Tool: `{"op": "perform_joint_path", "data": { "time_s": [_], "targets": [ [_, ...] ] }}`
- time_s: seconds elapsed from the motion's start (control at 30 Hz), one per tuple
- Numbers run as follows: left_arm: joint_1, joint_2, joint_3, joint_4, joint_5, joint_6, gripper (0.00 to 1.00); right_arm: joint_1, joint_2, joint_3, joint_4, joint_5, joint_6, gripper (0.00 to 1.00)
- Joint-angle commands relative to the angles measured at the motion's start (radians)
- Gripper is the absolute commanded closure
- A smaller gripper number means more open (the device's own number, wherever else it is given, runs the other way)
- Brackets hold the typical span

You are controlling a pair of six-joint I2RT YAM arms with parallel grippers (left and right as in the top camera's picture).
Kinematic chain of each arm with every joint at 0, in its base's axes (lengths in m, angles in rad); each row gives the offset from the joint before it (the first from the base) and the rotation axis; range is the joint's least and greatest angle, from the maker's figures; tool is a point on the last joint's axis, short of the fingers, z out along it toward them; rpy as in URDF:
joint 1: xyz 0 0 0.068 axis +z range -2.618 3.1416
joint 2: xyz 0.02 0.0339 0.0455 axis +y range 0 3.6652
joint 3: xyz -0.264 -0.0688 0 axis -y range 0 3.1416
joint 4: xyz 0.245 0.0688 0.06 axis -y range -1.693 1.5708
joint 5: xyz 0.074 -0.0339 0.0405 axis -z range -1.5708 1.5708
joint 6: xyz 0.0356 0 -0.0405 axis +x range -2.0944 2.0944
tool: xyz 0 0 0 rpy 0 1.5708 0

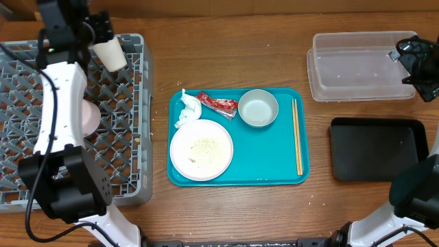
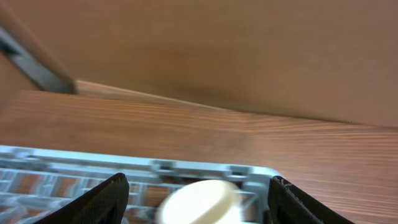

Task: Sort waste into correct bins and load items into the dishwasher

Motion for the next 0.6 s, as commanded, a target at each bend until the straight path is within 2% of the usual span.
{"op": "perform_joint_path", "data": {
  "time_s": [0.0, 0.03, 0.07, 0.2, 0.37, 0.5, 0.57],
  "targets": [
    [0.04, 0.029, 0.0, -0.031, 0.085, 0.137, 0.19, -0.001, 0.0, 0.003, 0.005, 0.0, 0.007, 0.0],
    [0.045, 0.035, 0.0, -0.045, 0.132, 0.151, 0.12, -0.001, 0.0, 0.003, 0.006, 0.0, 0.007, 0.0],
    [0.049, 0.047, 0.0, -0.059, 0.168, 0.159, 0.11, -0.001, 0.0, 0.003, 0.006, 0.0, 0.006, 0.01],
    [0.051, 0.095, 0.0, -0.078, 0.187, 0.16, 0.1, -0.001, 0.0, 0.003, 0.005, 0.0, 0.006, 0.0],
    [0.051, 0.135, 0.0, -0.103, 0.255, 0.16, 0.18, -0.001, 0.0, 0.003, 0.006, 0.0, 0.006, 0.0],
    [0.051, 0.135, 0.0, -0.117, 0.305, 0.16, 0.29, -0.001, 0.0, 0.003, 0.005, 0.0, 0.006, 0.0],
    [0.051, 0.134, 0.0, -0.124, 0.304, 0.16, 0.37, -0.001, 0.0, 0.003, 0.006, 0.0, 0.007, 0.0]
  ]
}}
